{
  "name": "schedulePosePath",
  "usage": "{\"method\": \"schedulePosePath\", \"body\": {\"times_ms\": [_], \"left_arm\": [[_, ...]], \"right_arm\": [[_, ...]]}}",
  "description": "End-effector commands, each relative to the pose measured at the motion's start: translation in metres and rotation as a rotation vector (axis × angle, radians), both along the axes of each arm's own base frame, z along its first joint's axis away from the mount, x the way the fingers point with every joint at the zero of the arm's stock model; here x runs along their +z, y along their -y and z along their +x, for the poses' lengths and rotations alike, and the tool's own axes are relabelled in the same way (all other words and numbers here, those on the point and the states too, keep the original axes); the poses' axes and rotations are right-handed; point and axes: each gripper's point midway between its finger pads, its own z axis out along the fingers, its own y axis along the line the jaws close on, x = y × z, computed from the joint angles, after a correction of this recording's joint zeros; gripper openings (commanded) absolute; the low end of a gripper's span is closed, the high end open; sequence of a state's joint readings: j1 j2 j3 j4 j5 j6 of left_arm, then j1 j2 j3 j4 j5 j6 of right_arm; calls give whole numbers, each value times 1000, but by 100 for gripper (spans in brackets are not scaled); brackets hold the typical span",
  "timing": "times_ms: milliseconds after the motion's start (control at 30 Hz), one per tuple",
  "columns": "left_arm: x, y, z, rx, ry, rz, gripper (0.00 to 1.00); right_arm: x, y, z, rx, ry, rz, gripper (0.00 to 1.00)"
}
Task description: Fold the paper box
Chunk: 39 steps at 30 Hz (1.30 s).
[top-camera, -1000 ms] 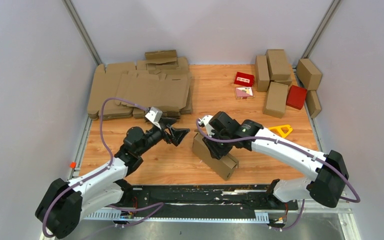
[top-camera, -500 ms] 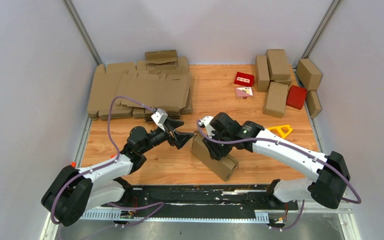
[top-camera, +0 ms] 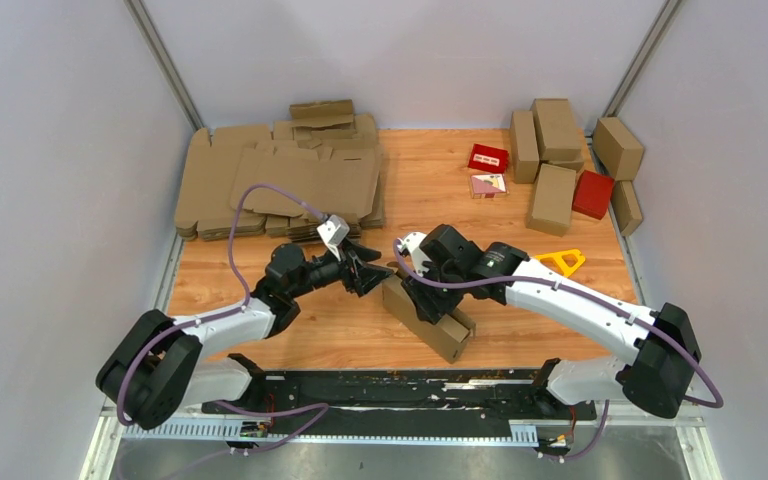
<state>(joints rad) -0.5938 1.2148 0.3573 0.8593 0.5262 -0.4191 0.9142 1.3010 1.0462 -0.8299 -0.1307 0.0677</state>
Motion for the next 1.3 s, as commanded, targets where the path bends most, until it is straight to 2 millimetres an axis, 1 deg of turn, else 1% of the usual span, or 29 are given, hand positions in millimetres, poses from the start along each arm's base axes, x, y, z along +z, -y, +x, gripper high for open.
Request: {"method": "schedulePosePath", "body": {"times_ms": [0, 233, 333, 400, 433, 533, 600, 733, 900, 1000, 1200, 1267], "left_arm": [[22, 5, 4, -23, 69, -11, 69], [17, 2, 9, 5, 61, 26, 67], [15, 2, 10, 4, 52, 32, 67], [14, 4, 10, -1, 47, 34, 67], [14, 4, 10, -3, 46, 36, 67], [14, 5, 9, -11, 43, 36, 64], [14, 6, 8, -17, 47, 36, 59], [15, 7, 5, -31, 48, 41, 46], [13, 11, 1, -39, 58, 82, 44], [6, 12, 0, -26, 55, 141, 37], [1, 9, 3, 28, 43, 203, 9], [1, 9, 3, 36, 41, 209, 4]], "right_arm": [[12, -14, 5, 28, 37, 66, 53], [11, -14, 4, 23, 26, 57, 50], [11, -13, 5, 17, 26, 53, 43], [12, -13, 5, 15, 26, 54, 34], [12, -14, 5, 13, 26, 53, 32], [12, -14, 5, 13, 25, 50, 31], [12, -14, 6, 11, 20, 47, 31], [10, -14, 5, 11, 15, 42, 31], [11, -14, 6, 10, 13, 36, 32], [11, -14, 7, 6, 16, 30, 32], [9, -14, 8, 1, 12, 18, 32], [7, -13, 9, -2, 13, 13, 33]]}}
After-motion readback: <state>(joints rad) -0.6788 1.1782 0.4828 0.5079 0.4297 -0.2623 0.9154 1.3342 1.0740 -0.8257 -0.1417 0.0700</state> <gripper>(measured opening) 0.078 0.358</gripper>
